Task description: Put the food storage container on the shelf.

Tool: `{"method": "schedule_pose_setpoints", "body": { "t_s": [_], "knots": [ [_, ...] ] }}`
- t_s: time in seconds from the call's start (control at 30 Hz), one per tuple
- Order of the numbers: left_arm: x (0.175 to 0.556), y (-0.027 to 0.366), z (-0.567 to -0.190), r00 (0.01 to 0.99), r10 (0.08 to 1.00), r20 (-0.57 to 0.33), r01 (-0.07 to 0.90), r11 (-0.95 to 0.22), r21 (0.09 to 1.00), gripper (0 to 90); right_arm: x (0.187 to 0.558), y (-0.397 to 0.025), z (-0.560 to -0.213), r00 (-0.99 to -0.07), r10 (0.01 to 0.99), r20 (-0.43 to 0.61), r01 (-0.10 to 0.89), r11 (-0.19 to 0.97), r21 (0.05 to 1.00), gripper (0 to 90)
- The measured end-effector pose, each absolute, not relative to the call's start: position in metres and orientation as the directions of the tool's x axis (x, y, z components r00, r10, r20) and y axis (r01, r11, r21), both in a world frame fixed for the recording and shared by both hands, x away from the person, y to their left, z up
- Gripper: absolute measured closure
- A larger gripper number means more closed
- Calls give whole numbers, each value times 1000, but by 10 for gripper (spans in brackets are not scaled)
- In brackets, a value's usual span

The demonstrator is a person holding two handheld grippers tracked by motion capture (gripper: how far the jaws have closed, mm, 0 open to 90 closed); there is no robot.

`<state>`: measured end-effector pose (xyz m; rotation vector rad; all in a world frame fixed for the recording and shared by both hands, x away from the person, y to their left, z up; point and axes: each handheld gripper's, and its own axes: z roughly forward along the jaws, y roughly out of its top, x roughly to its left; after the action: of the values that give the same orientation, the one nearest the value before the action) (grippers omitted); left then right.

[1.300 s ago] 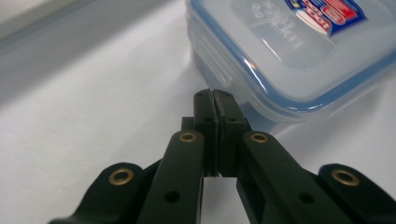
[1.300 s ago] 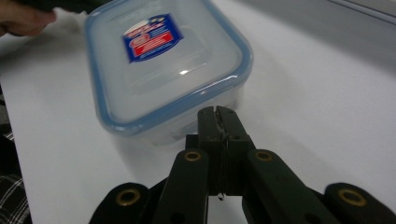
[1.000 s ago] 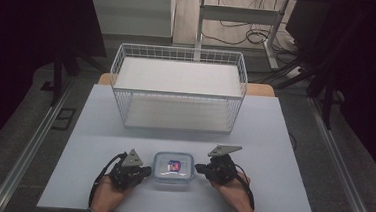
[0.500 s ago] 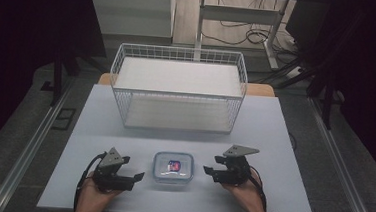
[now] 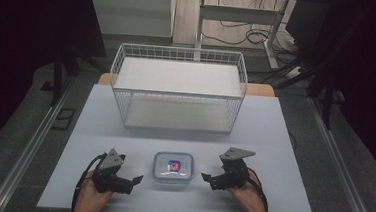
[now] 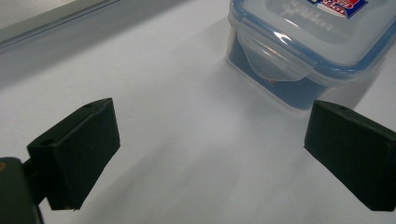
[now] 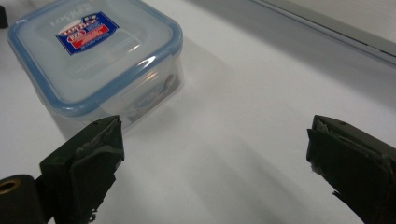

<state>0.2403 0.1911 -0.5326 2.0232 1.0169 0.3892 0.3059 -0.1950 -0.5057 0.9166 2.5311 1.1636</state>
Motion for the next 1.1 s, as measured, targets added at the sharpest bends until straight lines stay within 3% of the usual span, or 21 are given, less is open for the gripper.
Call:
{"method": "schedule_pose_setpoints", "body": {
  "t_s": [0.4,0.57,1.1],
  "knots": [
    [244,189,-519,638,759,-131,544,-324,774,4,303,-184,-499,-797,594,114,458,468,756,49],
    [248,187,-515,660,728,-187,554,-303,776,0,302,-176,-492,-798,591,116,451,460,765,7],
    [267,155,-507,720,677,-150,520,-383,764,21,307,-155,-486,-803,562,198,497,449,743,3]
  ]
}}
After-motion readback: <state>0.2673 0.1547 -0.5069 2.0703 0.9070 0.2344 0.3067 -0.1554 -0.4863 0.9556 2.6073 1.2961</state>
